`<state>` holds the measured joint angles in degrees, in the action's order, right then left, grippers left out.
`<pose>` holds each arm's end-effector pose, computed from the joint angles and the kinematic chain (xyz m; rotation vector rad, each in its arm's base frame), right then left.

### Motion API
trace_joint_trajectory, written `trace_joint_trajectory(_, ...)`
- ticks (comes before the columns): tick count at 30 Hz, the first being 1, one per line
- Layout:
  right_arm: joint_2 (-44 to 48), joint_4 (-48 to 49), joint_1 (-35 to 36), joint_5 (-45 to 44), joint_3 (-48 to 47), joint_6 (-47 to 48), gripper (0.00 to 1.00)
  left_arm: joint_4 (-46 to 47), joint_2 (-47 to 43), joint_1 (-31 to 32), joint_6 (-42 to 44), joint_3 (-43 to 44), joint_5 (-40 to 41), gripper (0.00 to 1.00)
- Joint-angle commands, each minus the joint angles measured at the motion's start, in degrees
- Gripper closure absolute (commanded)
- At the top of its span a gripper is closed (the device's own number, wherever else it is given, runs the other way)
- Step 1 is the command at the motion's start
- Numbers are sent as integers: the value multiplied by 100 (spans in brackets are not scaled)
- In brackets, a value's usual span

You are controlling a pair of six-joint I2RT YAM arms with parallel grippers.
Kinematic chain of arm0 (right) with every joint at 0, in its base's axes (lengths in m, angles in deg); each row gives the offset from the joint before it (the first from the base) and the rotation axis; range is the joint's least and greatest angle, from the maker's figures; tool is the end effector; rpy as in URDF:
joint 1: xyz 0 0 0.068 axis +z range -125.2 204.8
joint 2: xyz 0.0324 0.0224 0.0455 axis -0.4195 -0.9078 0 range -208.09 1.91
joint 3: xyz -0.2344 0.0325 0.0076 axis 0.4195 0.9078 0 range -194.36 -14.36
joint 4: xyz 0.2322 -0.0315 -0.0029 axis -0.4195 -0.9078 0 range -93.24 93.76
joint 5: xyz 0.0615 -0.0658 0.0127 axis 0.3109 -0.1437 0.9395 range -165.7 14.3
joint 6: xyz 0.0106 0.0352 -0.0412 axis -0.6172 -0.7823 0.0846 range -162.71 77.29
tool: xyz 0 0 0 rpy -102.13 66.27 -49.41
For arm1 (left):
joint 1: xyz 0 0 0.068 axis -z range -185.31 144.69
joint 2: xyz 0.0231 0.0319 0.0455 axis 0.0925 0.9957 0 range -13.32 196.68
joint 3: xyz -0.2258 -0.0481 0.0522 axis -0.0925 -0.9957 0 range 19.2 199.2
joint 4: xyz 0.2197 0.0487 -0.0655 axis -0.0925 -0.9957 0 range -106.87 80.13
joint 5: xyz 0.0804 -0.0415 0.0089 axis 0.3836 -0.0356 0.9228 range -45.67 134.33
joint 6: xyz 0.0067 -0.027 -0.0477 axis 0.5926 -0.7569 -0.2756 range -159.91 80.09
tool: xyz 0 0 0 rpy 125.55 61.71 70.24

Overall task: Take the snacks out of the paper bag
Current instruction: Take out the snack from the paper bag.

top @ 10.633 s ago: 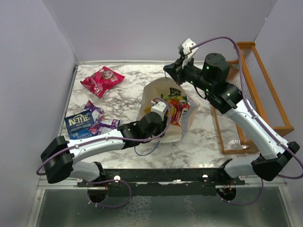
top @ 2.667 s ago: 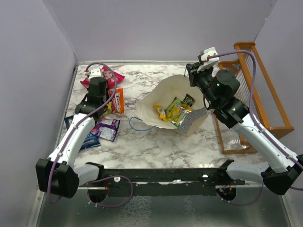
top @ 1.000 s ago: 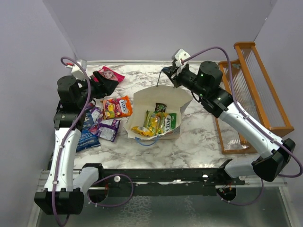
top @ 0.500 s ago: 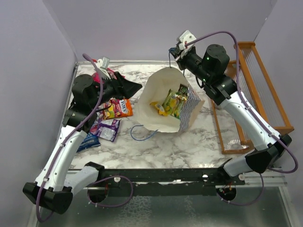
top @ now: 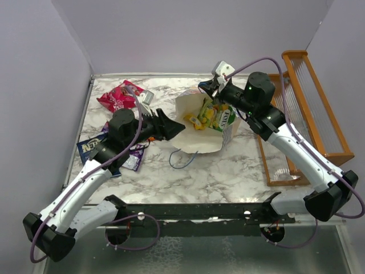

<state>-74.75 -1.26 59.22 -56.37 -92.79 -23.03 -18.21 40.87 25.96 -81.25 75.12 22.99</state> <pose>0.2330 0.1747 0.3944 -0.9712 1.3277 0.4710 0.1722 -0.1205 0.3511 0.1444 1.8385 -1.2351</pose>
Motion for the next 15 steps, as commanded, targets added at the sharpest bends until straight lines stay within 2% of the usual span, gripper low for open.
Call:
trace_joint_trajectory(1,228,489,13,348,-12,-464,98,464,-226,558,-199,-508,583,46)
trace_joint_trajectory(4,213,425,13,440,-70,-663,98,519,-104,1365,34,-568,1382,51)
trace_joint_trajectory(6,226,443,13,505,-57,-760,98,339,56,2016,318,-441,2279,56)
trace_joint_trajectory(9,239,536,13,494,-3,-914,98,429,269,2820,632,-453,3528,57)
trace_joint_trajectory(15,231,530,13,511,-32,-1029,98,759,885,3320,423,-651,5180,57)
